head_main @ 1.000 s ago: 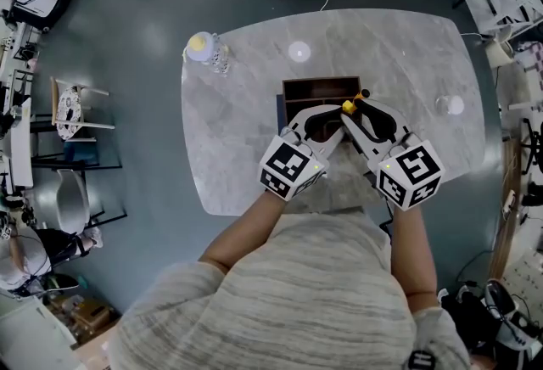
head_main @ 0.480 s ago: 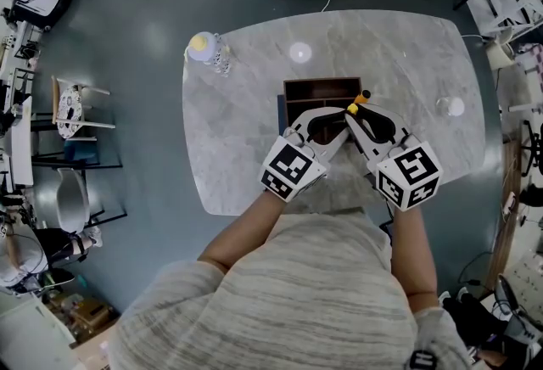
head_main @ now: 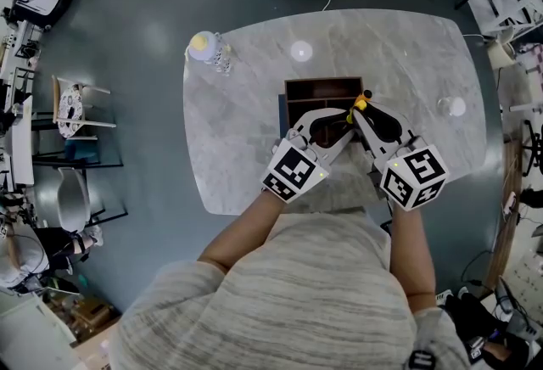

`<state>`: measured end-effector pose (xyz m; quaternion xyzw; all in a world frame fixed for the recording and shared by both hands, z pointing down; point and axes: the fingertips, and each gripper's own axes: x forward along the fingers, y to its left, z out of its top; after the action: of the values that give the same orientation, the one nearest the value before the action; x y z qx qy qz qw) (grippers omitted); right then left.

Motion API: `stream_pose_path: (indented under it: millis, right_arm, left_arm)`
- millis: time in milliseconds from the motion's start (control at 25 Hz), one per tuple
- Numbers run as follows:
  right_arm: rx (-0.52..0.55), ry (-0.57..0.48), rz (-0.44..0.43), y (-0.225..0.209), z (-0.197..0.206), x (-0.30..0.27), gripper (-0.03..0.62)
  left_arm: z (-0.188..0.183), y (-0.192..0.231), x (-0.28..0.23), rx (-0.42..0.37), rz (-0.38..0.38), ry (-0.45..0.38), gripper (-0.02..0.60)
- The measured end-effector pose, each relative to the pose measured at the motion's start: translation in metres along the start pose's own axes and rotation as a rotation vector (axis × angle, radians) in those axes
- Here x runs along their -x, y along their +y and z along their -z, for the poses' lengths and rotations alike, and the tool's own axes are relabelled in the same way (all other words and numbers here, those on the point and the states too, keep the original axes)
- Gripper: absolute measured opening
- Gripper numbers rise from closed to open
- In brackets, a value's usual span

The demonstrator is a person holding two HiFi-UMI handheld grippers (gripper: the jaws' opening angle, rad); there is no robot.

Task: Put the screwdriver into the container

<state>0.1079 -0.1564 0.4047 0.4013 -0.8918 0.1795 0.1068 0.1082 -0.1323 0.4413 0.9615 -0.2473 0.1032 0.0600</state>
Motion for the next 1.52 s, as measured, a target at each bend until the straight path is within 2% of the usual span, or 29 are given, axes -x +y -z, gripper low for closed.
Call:
stream_pose_path:
  millis: [240, 400, 800, 1080, 1520]
  right_arm:
    - [-0.066, -0.056, 0.060, -0.020, -0.008, 0.012, 0.066]
    - [-0.107, -0.058, 0.101, -0.032, 0.004, 0.015, 0.066]
    - [-0.168, 0.006, 0.187, -0.048, 0.062, 0.010, 0.066]
    - [-0.227, 0.048, 0.211, -0.053, 0.094, 0.003, 0.066]
    - [-0.206, 0.115, 0.228, -0.061, 0.116, -0.006, 0.066]
  left_arm:
    - [0.002, 0.002, 0.008, 0.013, -0.019, 0.001, 0.092]
    - [0.005, 0.008, 0.013, 0.035, -0.038, -0.009, 0.091]
    - [0.006, 0.011, 0.020, 0.096, -0.054, -0.014, 0.027]
    - [0.009, 0.010, 0.021, 0.099, -0.060, 0.005, 0.018]
    - [0.009, 0.007, 0.021, 0.110, -0.062, 0.006, 0.017]
